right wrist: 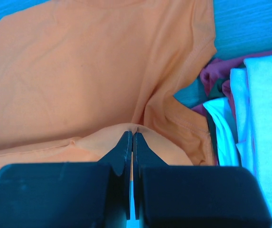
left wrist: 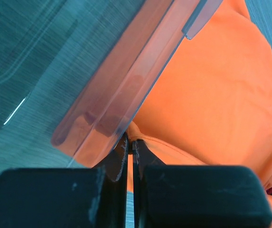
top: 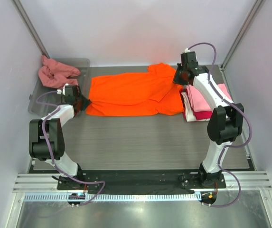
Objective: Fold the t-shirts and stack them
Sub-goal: Fold the tshirt
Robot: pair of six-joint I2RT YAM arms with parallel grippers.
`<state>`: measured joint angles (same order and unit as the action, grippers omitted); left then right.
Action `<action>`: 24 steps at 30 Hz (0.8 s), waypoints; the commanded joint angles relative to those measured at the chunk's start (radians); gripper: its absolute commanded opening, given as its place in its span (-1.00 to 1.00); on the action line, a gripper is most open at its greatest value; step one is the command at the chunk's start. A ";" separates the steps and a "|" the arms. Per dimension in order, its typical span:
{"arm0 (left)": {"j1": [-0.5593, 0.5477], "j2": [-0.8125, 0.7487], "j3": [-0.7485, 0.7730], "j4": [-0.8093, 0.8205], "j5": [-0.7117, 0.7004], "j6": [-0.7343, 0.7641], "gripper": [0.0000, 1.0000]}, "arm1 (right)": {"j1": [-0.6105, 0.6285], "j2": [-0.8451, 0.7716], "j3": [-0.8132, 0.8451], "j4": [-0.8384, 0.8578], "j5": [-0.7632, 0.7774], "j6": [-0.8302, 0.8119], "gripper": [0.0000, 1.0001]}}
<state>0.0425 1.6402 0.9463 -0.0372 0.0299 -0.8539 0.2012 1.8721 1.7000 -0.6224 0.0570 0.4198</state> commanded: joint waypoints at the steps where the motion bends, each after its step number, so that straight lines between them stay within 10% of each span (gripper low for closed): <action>1: 0.020 0.010 0.006 -0.036 -0.068 -0.028 -1.00 | 0.004 0.013 0.079 -0.003 -0.003 -0.018 -0.98; 17: 0.020 0.043 0.009 -0.040 -0.151 -0.070 -1.00 | 0.007 0.203 0.279 -0.020 -0.003 -0.026 -0.85; 21: 0.005 0.047 0.029 -0.032 -0.128 -0.031 -0.65 | 0.010 0.188 0.277 -0.019 0.004 -0.032 0.48; 24: -0.022 0.000 0.011 -0.020 -0.131 -0.001 -0.05 | 0.020 0.092 0.167 0.028 0.033 -0.007 0.54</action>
<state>0.0177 1.6535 0.9653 -0.0120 0.0044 -0.9108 0.2073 2.0827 1.9160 -0.6422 0.0559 0.4011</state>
